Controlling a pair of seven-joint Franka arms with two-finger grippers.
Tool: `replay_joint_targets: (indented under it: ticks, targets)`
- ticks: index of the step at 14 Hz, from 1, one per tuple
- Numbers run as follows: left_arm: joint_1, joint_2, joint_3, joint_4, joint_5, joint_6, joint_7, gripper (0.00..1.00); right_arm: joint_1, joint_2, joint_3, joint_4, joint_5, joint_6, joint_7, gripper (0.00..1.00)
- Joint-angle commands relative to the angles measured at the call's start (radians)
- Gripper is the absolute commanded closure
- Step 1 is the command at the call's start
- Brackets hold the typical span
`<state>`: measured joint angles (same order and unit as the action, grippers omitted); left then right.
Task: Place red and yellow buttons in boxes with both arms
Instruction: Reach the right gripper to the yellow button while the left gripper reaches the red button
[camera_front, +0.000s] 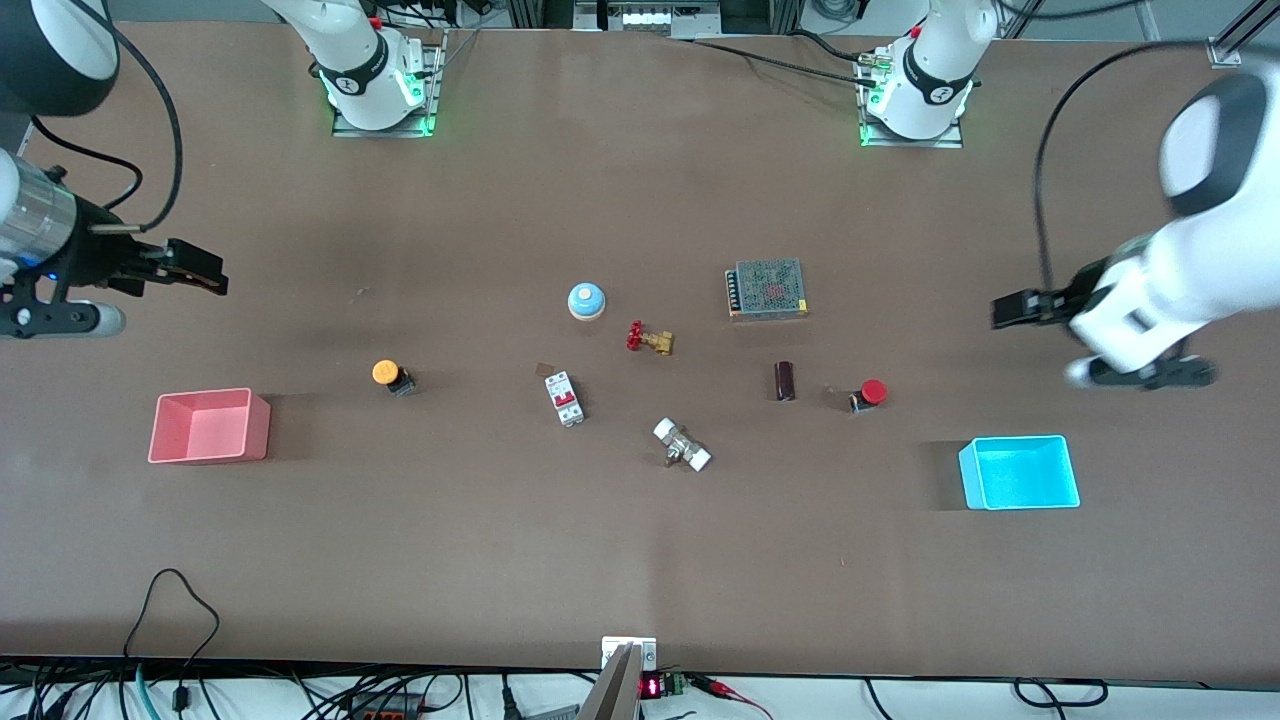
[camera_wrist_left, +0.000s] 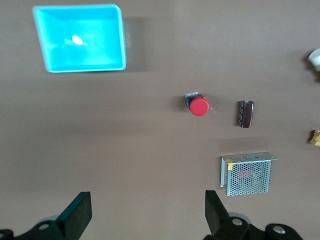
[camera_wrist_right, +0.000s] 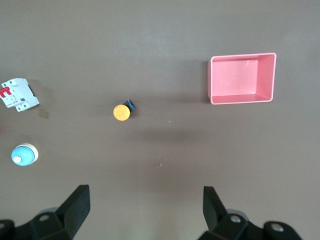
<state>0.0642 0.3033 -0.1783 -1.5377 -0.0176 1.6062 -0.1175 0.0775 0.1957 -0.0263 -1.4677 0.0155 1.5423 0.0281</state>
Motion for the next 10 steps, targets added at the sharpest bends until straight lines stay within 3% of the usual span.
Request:
replay_joint_targets:
  ticks: [1, 7, 10]
  targets:
    - [-0.03, 0.118, -0.003, 0.045, 0.015, 0.001, -0.01, 0.0, 0.007, 0.036, 0.005, -0.005, 0.018, 0.037, -0.004, 0.0]
    - [-0.078, 0.287, 0.011, 0.067, -0.025, 0.093, -0.001, 0.0, 0.041, 0.024, 0.006, -0.242, 0.017, 0.336, 0.019, 0.0]
    - [-0.174, 0.321, 0.111, 0.085, -0.025, 0.138, 0.002, 0.0, 0.041, 0.005, 0.006, -0.351, 0.017, 0.465, 0.032, 0.0]
